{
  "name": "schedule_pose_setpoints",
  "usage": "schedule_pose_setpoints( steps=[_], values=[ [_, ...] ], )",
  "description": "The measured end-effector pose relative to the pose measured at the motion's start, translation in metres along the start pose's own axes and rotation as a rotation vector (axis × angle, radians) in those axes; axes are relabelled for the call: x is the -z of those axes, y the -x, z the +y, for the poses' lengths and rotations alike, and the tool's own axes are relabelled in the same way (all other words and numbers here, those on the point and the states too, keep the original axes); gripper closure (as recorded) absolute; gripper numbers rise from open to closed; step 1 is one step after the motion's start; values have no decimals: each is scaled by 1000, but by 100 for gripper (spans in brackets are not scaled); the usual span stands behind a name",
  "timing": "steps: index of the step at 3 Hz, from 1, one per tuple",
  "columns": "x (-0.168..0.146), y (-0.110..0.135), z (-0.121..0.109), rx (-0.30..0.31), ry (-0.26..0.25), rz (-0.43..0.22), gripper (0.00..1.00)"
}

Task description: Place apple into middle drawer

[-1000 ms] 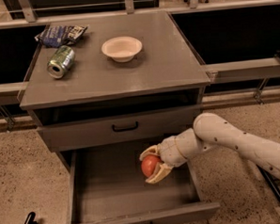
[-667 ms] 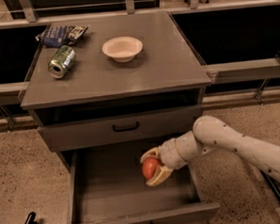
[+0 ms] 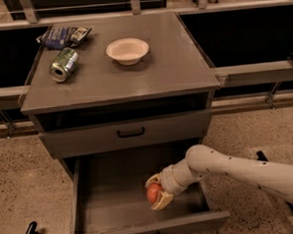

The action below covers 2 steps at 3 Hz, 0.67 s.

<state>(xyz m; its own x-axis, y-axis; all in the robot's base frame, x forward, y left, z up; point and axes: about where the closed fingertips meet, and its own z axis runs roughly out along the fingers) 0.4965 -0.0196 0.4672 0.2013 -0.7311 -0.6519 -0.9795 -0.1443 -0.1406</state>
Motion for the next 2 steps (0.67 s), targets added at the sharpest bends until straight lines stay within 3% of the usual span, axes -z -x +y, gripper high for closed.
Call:
schedule_pose_setpoints(
  steps=[1,2],
  values=[
    [-45,-28,-7,3,-62,47,100],
    [-73,-46,-22,-12,-130,60,73]
  ],
)
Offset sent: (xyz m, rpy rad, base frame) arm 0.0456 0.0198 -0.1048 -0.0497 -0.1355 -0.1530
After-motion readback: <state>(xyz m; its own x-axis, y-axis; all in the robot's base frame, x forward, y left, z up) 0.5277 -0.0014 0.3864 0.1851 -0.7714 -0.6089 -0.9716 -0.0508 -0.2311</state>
